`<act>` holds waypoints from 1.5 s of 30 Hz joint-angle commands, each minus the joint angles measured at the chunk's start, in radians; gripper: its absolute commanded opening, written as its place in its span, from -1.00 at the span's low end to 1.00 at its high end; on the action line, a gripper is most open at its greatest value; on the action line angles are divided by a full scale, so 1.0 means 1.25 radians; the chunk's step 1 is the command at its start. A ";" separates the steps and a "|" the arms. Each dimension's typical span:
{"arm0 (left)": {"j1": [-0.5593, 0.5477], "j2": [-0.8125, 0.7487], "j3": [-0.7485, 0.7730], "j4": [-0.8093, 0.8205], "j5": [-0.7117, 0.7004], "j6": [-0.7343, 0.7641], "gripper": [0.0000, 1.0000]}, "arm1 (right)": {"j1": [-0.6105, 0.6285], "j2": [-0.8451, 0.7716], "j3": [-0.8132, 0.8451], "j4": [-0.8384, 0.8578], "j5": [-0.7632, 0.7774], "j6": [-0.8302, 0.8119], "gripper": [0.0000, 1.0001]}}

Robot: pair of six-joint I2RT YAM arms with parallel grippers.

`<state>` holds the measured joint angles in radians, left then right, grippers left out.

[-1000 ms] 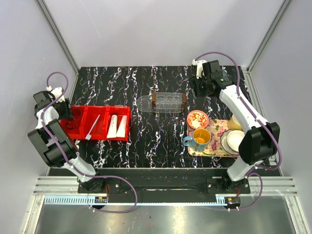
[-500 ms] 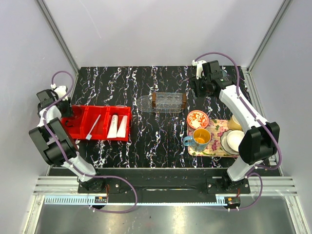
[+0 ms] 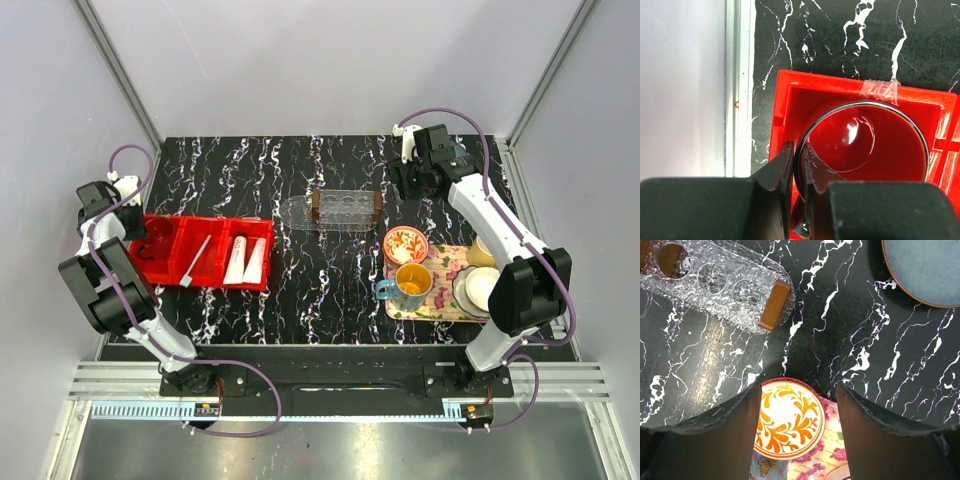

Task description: Prepare toiletry sets of a toothbrush and toothpaste on the tray

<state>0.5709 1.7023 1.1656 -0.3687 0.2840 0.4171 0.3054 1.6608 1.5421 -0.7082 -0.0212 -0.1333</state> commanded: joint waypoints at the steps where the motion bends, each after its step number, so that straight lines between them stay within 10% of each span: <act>1: -0.005 0.016 0.053 -0.041 0.005 0.006 -0.79 | -0.003 0.005 -0.003 0.003 -0.019 -0.009 0.33; 45: 0.038 -0.171 0.199 -0.220 0.069 -0.081 -1.00 | -0.003 0.004 0.011 -0.004 -0.030 -0.011 0.30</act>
<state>0.6277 1.5909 1.3262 -0.6483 0.3019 0.3573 0.3054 1.6703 1.5364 -0.7086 -0.0463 -0.1345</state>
